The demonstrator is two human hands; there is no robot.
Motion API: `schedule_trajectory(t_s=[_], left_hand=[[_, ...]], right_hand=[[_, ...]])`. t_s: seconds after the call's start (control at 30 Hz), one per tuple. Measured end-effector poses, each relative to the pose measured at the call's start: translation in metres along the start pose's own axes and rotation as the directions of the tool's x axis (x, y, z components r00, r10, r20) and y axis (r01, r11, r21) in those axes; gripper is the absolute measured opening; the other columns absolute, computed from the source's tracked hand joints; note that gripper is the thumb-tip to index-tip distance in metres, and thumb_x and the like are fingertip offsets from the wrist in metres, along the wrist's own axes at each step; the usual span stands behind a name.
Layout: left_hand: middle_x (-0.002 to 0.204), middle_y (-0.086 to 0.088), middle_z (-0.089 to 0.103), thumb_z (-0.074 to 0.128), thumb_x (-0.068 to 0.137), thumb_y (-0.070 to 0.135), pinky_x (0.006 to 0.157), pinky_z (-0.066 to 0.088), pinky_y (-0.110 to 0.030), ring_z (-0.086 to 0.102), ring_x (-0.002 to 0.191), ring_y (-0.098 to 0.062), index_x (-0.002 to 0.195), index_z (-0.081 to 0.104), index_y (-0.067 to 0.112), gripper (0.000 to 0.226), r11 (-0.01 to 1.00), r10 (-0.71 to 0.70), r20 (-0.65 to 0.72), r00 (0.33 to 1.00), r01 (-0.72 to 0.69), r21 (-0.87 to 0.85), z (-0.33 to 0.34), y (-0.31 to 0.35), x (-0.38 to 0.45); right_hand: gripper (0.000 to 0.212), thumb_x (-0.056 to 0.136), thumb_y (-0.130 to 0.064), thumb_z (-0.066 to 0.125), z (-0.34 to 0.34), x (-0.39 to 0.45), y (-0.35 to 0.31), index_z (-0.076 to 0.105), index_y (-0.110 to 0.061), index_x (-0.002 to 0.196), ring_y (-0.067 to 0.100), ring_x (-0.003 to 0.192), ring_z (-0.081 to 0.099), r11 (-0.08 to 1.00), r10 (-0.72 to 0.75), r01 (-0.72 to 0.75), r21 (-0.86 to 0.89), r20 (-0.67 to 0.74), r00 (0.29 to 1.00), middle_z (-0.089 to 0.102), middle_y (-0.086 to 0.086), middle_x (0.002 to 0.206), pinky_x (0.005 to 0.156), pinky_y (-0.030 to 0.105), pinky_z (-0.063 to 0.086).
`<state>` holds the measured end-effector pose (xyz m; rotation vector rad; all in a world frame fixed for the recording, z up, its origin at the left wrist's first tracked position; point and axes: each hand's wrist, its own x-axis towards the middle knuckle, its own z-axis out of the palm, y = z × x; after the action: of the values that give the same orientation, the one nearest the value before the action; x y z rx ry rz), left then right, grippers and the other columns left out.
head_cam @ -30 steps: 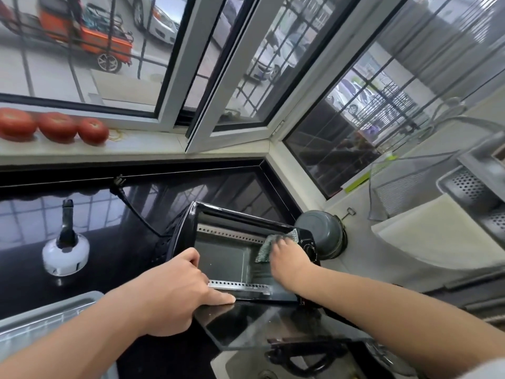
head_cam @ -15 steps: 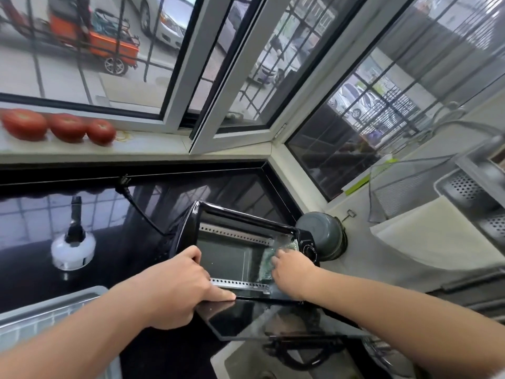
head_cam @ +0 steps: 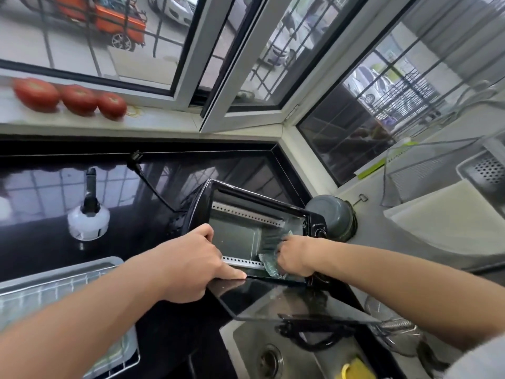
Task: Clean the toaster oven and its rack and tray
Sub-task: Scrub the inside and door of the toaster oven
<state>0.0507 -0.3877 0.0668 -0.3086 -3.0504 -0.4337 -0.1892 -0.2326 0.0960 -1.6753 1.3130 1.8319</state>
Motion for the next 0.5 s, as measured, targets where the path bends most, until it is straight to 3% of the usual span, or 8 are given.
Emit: schedule_trajectory(t_s=[0.2, 0.37, 0.5], left_hand=[[0.091, 0.010, 0.060, 0.044, 0.091, 0.012, 0.100, 0.023, -0.031, 0.047, 0.083, -0.015, 0.149, 0.036, 0.056, 0.073, 1.000, -0.012, 0.015, 1.000, 0.012, 0.001, -0.011, 0.003, -0.001], [0.089, 0.011, 0.061, 0.044, 0.093, 0.012, 0.096, 0.021, -0.031, 0.046, 0.078, -0.013, 0.150, 0.038, 0.052, 0.070, 1.000, 0.007, 0.015, 1.000, -0.007, -0.008, -0.009, 0.006, -0.003], [0.089, 0.009, 0.063, 0.042, 0.095, 0.013, 0.097, 0.021, -0.031, 0.049, 0.080, -0.015, 0.148, 0.039, 0.052, 0.067, 1.000, -0.011, 0.012, 1.000, 0.011, -0.027, -0.007, 0.008, -0.004]], right_hand=[[0.049, 0.093, -0.005, 0.047, 0.000, -0.045, 0.030, 0.064, -0.034, 0.128, 0.022, 0.136, 0.041, 0.976, -0.102, 0.119, 0.183, -0.098, 0.990, 0.061, -0.002, 0.135, 0.123, 0.040, 0.015], [0.037, 0.093, -0.011, 0.055, -0.008, -0.007, 0.004, 0.067, -0.025, 0.125, 0.028, 0.129, 0.046, 0.985, -0.067, 0.068, 0.158, -0.017, 0.998, 0.064, 0.003, 0.127, 0.113, 0.047, 0.033], [0.036, 0.093, -0.007, 0.051, -0.012, -0.027, 0.017, 0.073, -0.029, 0.111, 0.024, 0.118, 0.050, 0.969, -0.138, 0.145, 0.202, -0.049, 0.989, 0.068, -0.004, 0.116, 0.106, 0.043, 0.040]])
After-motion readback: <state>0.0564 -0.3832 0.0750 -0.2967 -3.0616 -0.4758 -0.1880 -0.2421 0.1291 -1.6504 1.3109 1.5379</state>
